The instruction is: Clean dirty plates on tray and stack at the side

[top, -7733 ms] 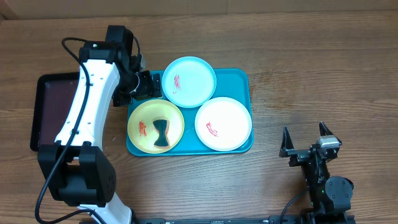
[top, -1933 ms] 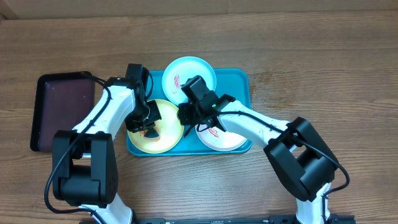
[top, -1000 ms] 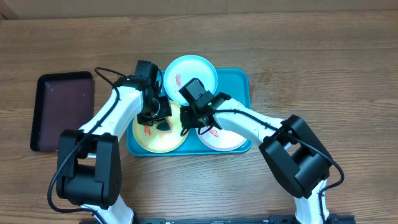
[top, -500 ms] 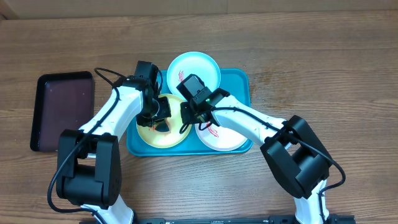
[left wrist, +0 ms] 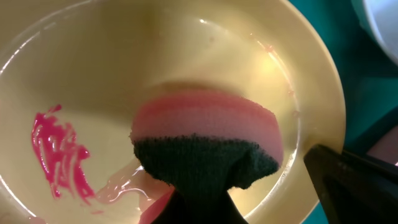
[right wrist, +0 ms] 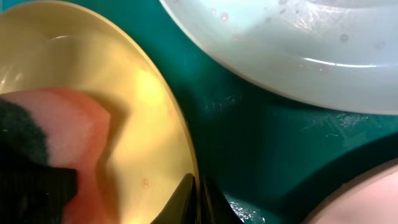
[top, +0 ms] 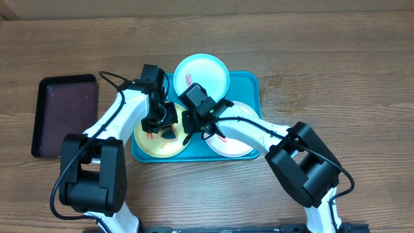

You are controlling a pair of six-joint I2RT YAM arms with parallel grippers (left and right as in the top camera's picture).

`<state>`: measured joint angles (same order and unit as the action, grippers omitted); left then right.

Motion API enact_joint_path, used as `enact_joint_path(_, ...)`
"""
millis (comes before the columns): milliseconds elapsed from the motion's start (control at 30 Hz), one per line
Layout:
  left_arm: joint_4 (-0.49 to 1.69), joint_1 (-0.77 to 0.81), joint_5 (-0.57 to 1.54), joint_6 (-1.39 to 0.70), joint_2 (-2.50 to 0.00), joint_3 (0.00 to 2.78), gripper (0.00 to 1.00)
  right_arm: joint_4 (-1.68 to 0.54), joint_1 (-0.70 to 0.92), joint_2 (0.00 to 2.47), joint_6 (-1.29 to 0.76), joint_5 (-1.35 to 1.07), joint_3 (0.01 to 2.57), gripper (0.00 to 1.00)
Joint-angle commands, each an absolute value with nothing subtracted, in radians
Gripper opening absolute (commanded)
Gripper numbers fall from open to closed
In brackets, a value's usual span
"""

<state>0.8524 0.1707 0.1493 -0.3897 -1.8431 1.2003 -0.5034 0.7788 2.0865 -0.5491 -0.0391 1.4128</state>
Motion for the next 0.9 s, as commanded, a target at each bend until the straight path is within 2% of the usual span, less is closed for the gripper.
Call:
enact_joint_path(0, 0.864, 0.171, 0.086, -0.406, -1.861, 1.213, 0.04, -0.506, 0.769, 2.091, -0.581, 0.000, 1.407, 0.06)
enact_joint_path(500, 0.874, 0.170, 0.028, -0.432, -1.975, 1.213, 0.06, -0.501, 0.762, 2.129, -0.580, -0.039, 1.405, 0.07)
enact_joint_path(533, 0.876, 0.169, 0.013, -0.432, -1.980, 1.213, 0.08, -0.501, 0.762, 2.129, -0.580, -0.038, 1.405, 0.07)
enact_joint_path(567, 0.878, 0.169, -0.023, -0.430, -1.987, 1.213, 0.04, -0.500, 0.762, 2.129, -0.580, -0.038, 1.405, 0.07)
enact_joint_path(733, 0.906, 0.169, -0.206, -0.430, -1.991, 1.213, 0.04, -0.499, 0.762, 2.129, -0.580, -0.039, 1.405, 0.07)
enact_joint_path(867, 0.907, 0.168, -0.252, -0.430, -1.991, 1.213, 0.04, -0.498, 0.762, 2.129, -0.580, -0.038, 1.405, 0.07)
